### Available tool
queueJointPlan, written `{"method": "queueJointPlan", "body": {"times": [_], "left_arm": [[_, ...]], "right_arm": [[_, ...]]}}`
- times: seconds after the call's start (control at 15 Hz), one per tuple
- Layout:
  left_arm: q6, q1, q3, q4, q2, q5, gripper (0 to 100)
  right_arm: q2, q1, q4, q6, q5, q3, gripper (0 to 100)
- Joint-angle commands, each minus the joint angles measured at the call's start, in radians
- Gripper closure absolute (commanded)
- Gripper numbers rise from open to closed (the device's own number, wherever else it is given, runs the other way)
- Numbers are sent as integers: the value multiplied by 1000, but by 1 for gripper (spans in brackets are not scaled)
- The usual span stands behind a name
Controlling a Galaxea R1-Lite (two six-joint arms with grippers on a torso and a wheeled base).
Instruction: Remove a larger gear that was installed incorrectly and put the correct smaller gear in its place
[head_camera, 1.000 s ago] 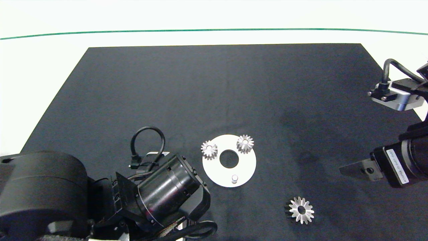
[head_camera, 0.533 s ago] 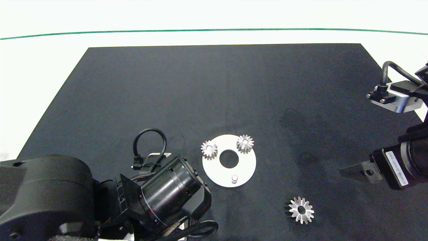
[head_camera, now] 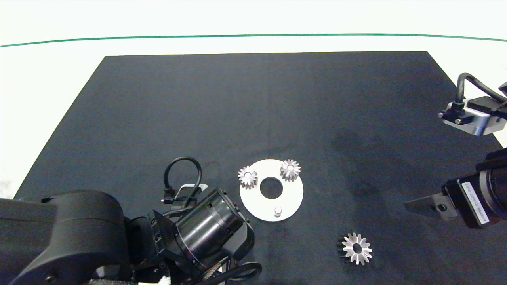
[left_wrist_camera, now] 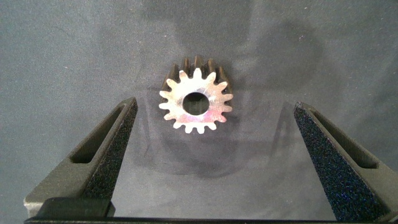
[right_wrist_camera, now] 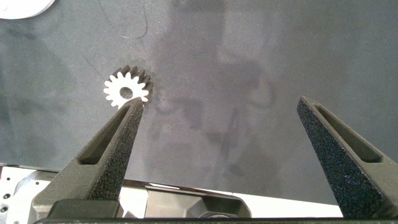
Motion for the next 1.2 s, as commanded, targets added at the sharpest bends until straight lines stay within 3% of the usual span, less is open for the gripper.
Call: {"method": "queueJointPlan", "body": {"times": [0.07,0.33,0.6,1.2], "left_arm": [[-5,1,4,3,3,5,2],[-7,2,4,0,13,9,10],[-13,16,-1,0,34,49,19],[-9,16,2,3,25,49,37]], "right_arm": [[-6,4,7,2,-2,1,0],[-11,5,5,0,-2,3,0],[-11,5,7,0,-2,6,0],[-8,5,5,0,-2,14,0]]}}
